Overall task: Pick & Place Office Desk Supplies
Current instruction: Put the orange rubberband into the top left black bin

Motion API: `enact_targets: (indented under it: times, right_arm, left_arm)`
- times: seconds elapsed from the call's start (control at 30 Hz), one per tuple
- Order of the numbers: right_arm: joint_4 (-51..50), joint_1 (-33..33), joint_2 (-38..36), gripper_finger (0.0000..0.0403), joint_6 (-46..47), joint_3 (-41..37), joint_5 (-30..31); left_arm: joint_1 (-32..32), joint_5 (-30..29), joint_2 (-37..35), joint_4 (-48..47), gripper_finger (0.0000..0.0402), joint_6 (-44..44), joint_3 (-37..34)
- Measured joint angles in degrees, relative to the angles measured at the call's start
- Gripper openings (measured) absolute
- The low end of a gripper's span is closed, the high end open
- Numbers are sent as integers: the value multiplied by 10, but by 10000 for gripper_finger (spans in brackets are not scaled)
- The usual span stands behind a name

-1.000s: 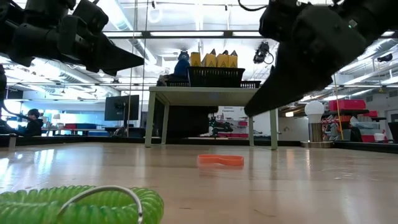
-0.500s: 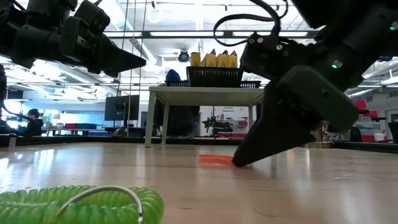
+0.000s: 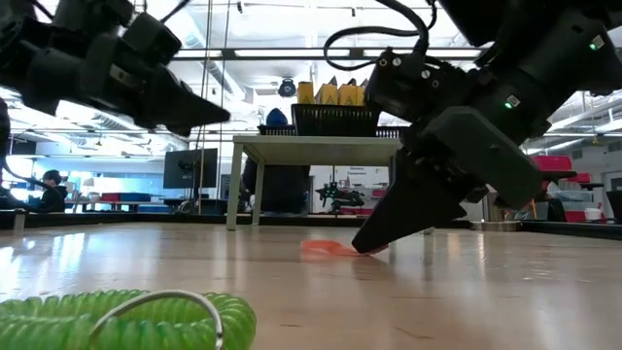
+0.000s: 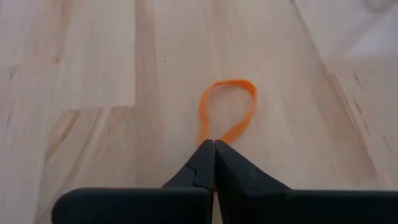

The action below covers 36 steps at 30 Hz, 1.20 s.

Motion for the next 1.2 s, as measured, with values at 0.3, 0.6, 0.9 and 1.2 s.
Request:
enact_targets:
  times: [0.3,0.6,0.9,1.2]
  right_arm:
    - [6,0,-10,4,-9,-1,25]
    - [36,14,-10,4,-2,-1,97]
    - [87,24,-10,4,-15,-1,137]
    - [107,26,-11,4,-22,-1,151]
  left_arm:
    - [-35,6,199,0,142,27,114]
    - [-48,51,360,-8,249,52,230]
    - [-48,8,390,-97,260,60,285]
    - [-48,7,377,-166,73,65,301]
